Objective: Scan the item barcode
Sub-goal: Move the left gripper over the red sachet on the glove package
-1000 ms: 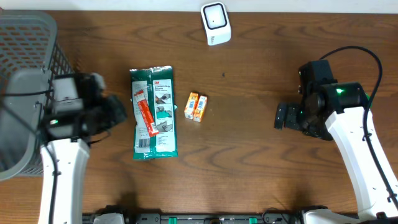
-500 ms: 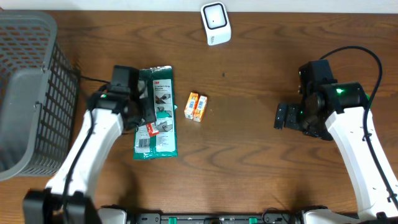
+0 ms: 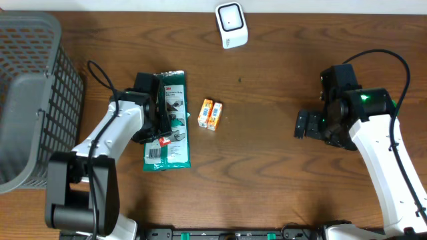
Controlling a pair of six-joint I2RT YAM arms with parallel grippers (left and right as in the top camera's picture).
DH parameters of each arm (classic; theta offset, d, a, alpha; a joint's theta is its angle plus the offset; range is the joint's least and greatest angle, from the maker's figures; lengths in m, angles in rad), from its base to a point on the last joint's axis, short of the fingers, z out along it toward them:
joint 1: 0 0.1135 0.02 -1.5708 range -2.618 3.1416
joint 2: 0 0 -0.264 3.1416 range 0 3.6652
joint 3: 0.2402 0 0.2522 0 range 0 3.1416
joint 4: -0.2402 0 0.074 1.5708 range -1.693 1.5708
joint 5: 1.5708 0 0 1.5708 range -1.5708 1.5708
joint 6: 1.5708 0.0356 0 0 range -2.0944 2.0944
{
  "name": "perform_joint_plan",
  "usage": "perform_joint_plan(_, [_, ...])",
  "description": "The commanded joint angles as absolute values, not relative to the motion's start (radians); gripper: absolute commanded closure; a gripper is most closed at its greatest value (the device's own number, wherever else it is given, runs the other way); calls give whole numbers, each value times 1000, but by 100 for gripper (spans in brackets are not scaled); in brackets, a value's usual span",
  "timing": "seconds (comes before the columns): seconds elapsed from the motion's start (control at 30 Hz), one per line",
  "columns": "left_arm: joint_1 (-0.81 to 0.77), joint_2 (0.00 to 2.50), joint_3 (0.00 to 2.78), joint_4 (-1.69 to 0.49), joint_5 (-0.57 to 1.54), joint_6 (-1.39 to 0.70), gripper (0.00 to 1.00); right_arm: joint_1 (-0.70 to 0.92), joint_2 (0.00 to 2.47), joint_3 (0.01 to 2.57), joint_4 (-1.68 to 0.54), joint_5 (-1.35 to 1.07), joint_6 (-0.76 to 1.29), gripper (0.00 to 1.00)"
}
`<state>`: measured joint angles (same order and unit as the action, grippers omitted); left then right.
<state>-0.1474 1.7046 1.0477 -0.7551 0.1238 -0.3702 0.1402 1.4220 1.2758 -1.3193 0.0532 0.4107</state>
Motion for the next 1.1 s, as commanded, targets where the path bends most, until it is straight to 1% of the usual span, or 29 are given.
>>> perform_joint_plan(0.0, [-150, 1719, 1037, -749, 104, -383, 55, 138, 1412, 1273, -1319, 66, 426, 1])
perform_joint_plan(0.37, [-150, 1719, 1037, -711, 90, -379, 55, 138, 1412, 1273, -1319, 67, 426, 1])
perform_joint_plan(0.47, [-150, 1720, 1036, -693, 56, -380, 56, 138, 1412, 1273, -1319, 66, 426, 1])
perform_joint_plan(0.57, [-149, 1720, 1036, -682, 31, -380, 65, 138, 1412, 1273, -1319, 67, 426, 1])
perform_joint_plan(0.63, [-142, 1719, 1036, -664, 33, -381, 67, 138, 1412, 1273, -1319, 66, 426, 1])
perform_joint_plan(0.83, [-101, 1717, 1036, -625, 82, -402, 67, 138, 1412, 1273, -1319, 67, 426, 1])
perform_joint_plan(1.07, [-66, 1717, 1036, -598, 73, -401, 66, 138, 1412, 1273, -1319, 67, 426, 1])
